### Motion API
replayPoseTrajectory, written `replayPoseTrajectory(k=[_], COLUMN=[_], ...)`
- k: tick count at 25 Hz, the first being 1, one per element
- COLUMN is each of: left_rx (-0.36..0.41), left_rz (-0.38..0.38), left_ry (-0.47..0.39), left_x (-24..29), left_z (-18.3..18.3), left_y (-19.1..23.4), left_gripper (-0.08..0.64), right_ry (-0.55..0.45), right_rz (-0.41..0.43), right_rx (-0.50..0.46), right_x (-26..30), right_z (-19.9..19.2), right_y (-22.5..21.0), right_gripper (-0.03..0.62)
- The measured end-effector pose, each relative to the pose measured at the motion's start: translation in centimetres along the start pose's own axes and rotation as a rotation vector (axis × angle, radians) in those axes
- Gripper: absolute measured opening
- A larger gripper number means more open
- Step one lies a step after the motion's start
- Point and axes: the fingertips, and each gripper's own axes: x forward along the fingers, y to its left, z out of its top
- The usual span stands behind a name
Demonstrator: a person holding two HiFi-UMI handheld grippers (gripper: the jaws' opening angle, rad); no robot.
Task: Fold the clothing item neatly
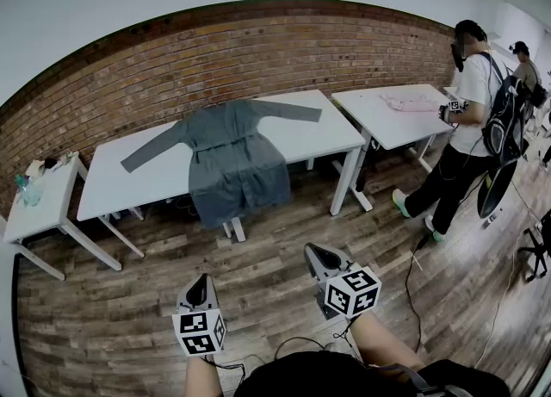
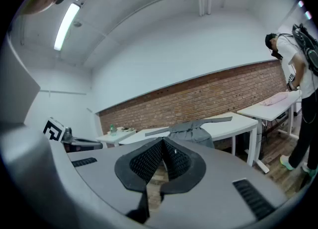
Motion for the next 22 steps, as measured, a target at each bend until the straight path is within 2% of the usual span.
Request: replayPoseTrajectory(k=[10,14,19,22], left_rx=[0.029,0.009,-0.043,-0.034], left_rz=[-0.031,-0.032,-0.031,-0.024], left_ry=[-0.024,-0.037,-0.025,-0.021], left_x=[-0.8,-1.3,-1.4,-0.8], left_z=[-0.1,0.0,-1.3,-1.6], left_y=[8.1,11.2,13.6,14.3], left_gripper=[-0.003,-0.003,-0.003,-0.003], right_ry=[-0.007,0.005,0.027,0.022], right_rz=[-0.021,-0.012,-0.013,-0.011], right_rx=[-0.033,-0.06,-0.084,-0.081], right_x=[4.2,5.4,6.7,7.8], right_z=[-1.0,-1.2,-1.6,-1.5], right_y=[7.8,11.0,12.7,12.6], right_gripper=[0.0,0.0,0.0,0.0])
